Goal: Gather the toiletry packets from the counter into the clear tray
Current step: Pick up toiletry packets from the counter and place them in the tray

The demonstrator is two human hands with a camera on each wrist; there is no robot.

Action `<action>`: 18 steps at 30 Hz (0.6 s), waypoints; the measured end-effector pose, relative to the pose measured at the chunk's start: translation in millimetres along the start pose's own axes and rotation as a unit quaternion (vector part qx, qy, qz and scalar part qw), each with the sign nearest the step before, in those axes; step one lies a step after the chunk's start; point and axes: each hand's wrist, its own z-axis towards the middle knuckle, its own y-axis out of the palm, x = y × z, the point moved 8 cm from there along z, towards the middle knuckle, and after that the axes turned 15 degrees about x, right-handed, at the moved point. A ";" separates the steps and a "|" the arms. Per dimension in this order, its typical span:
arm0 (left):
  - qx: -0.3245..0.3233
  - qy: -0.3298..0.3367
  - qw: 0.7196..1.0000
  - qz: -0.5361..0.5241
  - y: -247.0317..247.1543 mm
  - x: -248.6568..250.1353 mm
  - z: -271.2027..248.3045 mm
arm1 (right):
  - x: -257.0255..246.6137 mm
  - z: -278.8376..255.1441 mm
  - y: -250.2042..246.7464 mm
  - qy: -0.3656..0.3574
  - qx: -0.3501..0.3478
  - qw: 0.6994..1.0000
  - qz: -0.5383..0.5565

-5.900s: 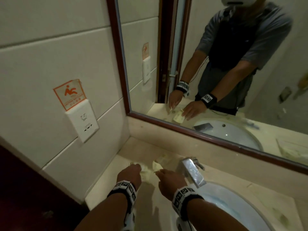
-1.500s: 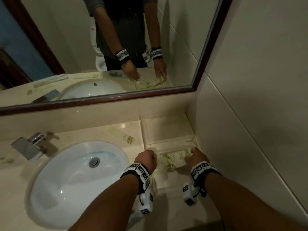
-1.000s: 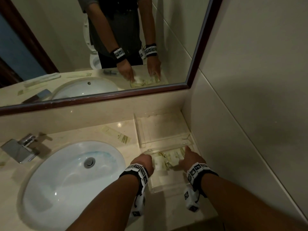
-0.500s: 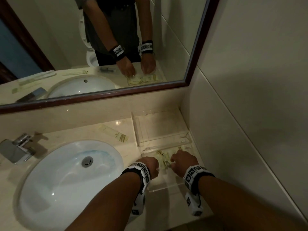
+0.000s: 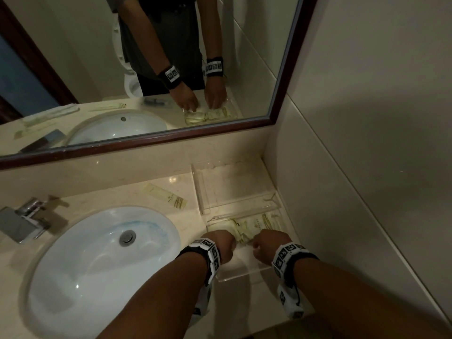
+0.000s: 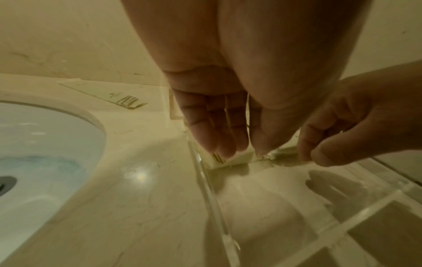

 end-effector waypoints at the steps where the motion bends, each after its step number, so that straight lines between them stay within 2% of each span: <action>1: 0.007 -0.007 1.000 0.003 -2.1 -2.0 1.4 | -2.4 1.0 -2.2 -0.006 0.006 1.000 -0.001; 5: 0.052 -0.022 0.998 0.032 -11.0 -11.2 7.4 | -17.2 7.6 -9.8 -0.038 0.042 0.998 0.014; 8: 0.074 -0.027 0.996 0.046 -12.0 -15.0 11.1 | -23.3 16.0 -10.6 -0.001 0.062 0.994 0.090; 13: 0.085 -0.041 0.995 0.024 -8.9 -16.1 16.5 | -37.1 28.1 -2.4 0.004 0.018 0.992 0.128; 18: 0.084 -0.064 0.994 0.025 -4.9 -18.1 18.6 | -35.9 34.0 3.1 0.019 0.015 0.986 0.163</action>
